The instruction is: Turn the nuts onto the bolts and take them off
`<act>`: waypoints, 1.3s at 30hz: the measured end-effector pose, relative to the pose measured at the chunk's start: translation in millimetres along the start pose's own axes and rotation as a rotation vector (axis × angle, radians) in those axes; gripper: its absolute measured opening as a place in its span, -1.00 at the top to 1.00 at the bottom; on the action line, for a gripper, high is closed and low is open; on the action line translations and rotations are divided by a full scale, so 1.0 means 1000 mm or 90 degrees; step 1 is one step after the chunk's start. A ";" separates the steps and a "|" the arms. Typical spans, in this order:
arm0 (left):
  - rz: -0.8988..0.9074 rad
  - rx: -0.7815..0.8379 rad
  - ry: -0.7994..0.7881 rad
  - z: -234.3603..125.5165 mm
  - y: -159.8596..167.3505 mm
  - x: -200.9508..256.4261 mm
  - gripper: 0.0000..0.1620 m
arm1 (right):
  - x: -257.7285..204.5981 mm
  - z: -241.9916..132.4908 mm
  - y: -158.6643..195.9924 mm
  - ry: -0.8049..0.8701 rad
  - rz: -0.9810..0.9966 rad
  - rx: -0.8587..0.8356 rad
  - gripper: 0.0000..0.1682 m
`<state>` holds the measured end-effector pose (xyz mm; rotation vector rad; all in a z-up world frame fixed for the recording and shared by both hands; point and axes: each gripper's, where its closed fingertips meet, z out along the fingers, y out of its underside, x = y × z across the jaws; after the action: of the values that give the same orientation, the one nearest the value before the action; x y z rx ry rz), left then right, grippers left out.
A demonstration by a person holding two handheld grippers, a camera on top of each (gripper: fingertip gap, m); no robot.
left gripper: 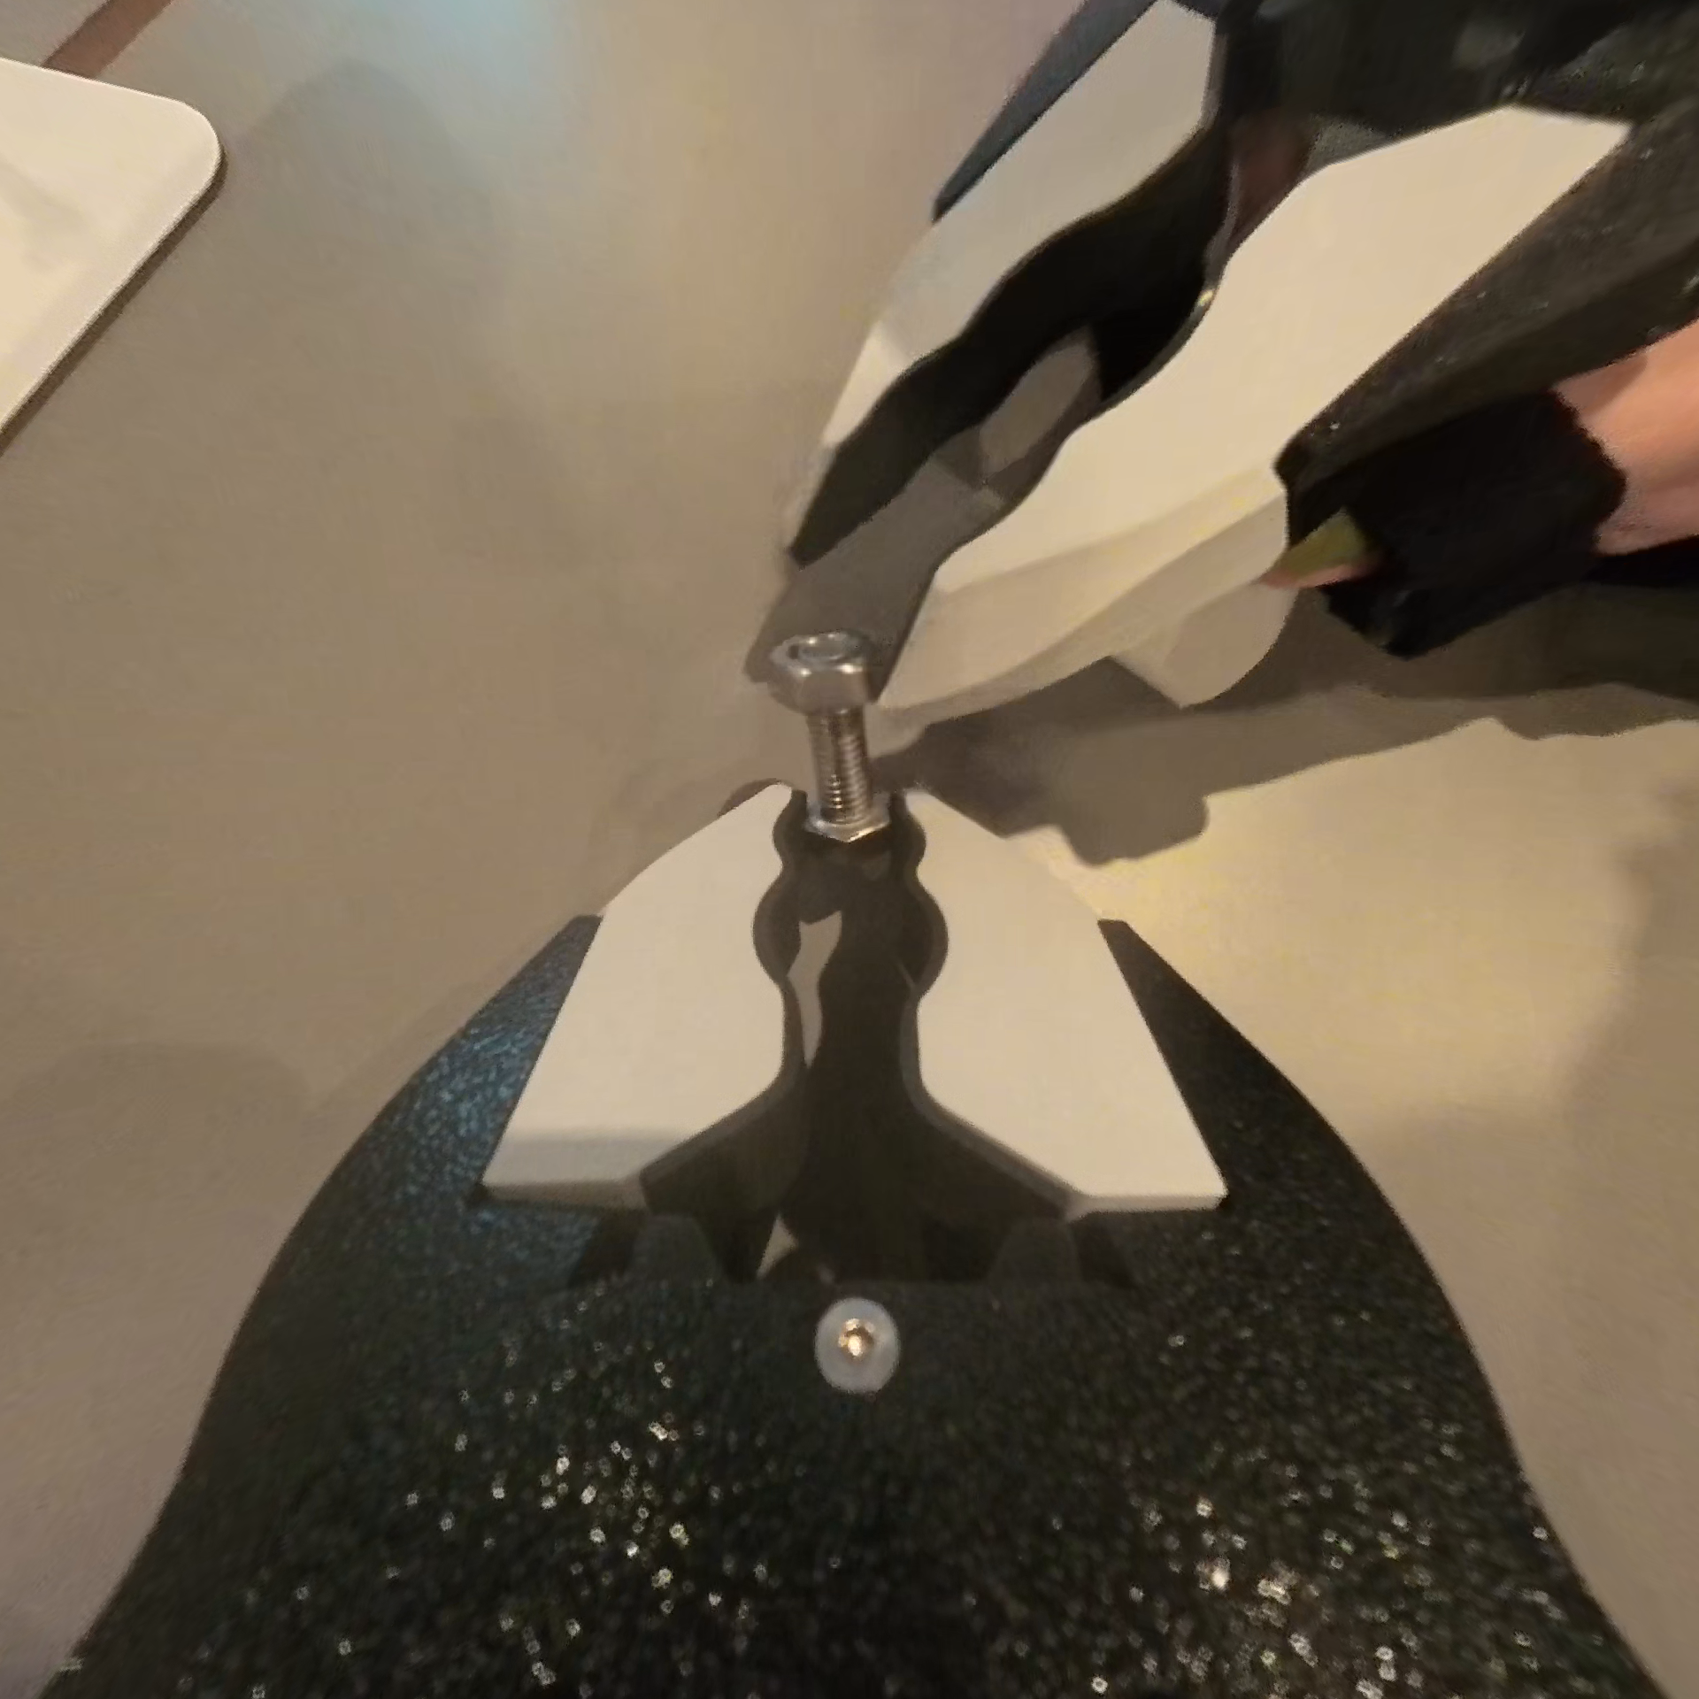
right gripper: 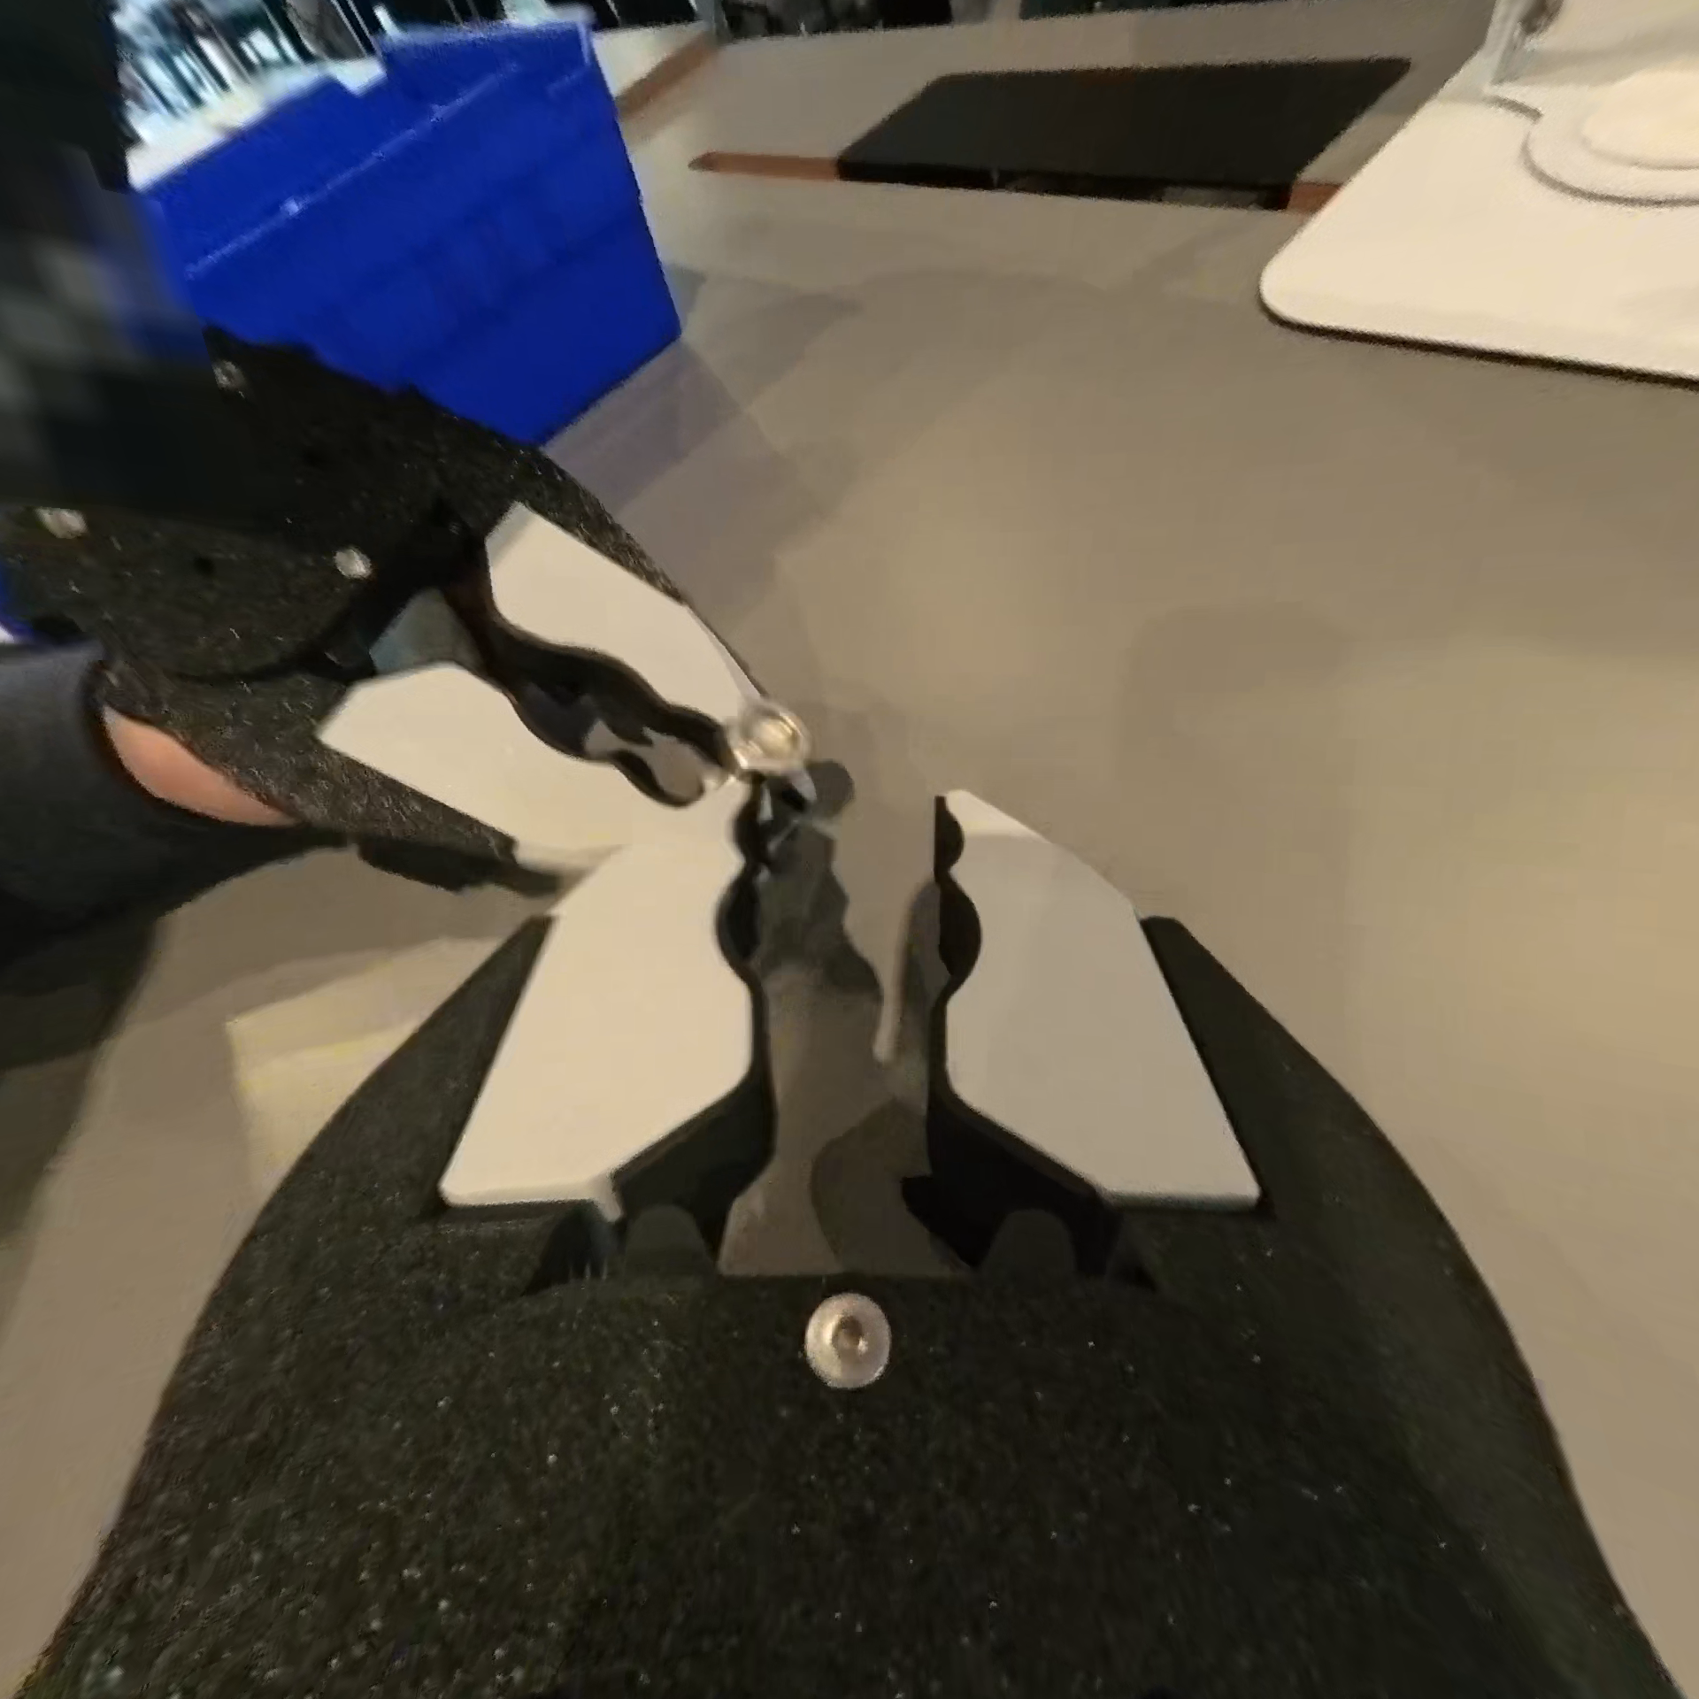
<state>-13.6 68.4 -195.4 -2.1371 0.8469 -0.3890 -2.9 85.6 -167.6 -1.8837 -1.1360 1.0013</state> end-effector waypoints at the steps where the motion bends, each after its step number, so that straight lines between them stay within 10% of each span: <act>1: -0.001 0.003 0.001 0.000 0.000 0.000 0.79 | 0.008 -0.005 0.002 0.026 -0.011 -0.004 0.64; 25: 0.035 -0.005 -0.015 0.000 -0.001 0.001 0.80 | -0.019 0.009 -0.010 -0.107 0.069 0.008 0.67; 39: 0.075 0.004 0.013 0.000 -0.003 0.011 0.79 | -0.023 -0.002 -0.009 -0.204 -0.153 0.009 0.67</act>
<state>-4.5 62.7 -193.4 -2.0688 0.9756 -0.3531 -12.1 67.6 -153.1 -1.5639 -1.4952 1.1955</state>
